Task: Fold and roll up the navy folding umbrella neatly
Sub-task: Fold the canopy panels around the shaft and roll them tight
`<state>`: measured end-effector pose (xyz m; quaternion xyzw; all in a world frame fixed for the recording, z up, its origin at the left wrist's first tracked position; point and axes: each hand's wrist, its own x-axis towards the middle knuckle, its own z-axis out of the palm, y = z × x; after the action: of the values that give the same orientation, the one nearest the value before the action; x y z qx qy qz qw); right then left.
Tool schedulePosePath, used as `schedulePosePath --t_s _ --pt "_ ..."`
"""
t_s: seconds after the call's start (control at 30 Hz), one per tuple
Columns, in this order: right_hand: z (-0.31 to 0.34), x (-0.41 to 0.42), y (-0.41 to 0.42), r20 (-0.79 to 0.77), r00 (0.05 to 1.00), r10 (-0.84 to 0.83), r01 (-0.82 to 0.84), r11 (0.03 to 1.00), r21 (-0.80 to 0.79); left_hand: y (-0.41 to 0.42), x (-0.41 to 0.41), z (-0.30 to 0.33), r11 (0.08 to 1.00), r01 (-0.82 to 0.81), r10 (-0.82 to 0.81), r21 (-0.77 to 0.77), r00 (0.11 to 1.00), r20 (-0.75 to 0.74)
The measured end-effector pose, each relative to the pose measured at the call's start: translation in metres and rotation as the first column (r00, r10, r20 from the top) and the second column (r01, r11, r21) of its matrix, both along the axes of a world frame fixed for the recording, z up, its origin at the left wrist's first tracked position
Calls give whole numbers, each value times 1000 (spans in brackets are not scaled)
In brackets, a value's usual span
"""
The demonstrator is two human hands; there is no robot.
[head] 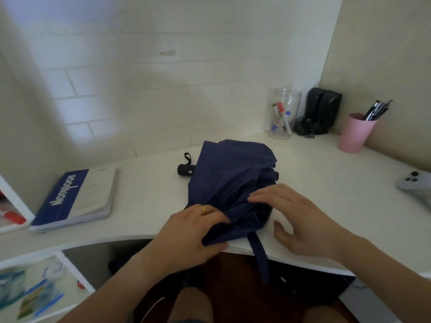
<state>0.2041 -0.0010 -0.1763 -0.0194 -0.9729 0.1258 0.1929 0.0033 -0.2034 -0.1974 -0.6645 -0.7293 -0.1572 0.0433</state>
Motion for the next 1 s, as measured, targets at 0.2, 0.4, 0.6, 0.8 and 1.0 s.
schedulePosePath --t_s 0.2,0.4,0.6,0.8,1.0 --pt "-7 -12 -6 90 995 46 -49 998 29 4 0 11 988 -83 50 134 972 231" --pt "3 -38 -2 -27 999 -35 42 955 293 16 -1 23 952 -169 93 254 953 288" --pt "6 -27 6 111 994 11 -26 990 137 18 -10 19 979 -124 85 161 970 230" --pt "-5 -32 10 45 999 4 -12 984 179 18 0 9 990 -111 112 83 994 -15" --pt "0 -35 2 -49 999 -10 18 984 175 30 3 2 966 -109 157 234 968 -195"
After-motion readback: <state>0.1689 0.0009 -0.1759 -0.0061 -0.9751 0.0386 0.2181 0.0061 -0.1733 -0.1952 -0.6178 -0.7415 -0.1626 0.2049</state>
